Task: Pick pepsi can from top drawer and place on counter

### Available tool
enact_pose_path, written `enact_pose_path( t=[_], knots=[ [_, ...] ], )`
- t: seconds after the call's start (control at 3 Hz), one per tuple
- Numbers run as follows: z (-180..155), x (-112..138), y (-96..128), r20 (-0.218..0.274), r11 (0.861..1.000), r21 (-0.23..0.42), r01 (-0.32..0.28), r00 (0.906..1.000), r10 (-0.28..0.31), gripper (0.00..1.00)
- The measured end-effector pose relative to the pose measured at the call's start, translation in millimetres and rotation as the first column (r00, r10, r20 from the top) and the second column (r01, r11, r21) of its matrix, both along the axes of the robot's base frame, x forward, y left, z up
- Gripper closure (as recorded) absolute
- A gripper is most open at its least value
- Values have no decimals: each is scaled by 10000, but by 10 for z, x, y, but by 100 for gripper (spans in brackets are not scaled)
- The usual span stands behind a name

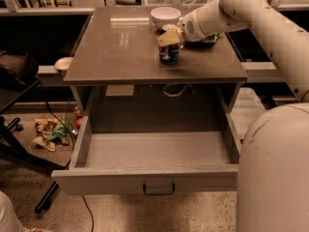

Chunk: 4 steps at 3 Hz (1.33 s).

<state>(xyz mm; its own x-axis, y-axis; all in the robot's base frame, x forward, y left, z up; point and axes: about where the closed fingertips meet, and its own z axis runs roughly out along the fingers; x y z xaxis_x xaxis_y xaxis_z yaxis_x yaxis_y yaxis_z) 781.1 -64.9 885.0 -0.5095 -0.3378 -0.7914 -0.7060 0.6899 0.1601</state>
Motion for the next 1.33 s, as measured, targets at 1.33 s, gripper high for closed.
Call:
enact_pose_path(
  t=[1.33],
  knots=[
    [30, -502, -723, 1233, 9805, 1073, 1648, 9764, -1776, 0]
  ],
)
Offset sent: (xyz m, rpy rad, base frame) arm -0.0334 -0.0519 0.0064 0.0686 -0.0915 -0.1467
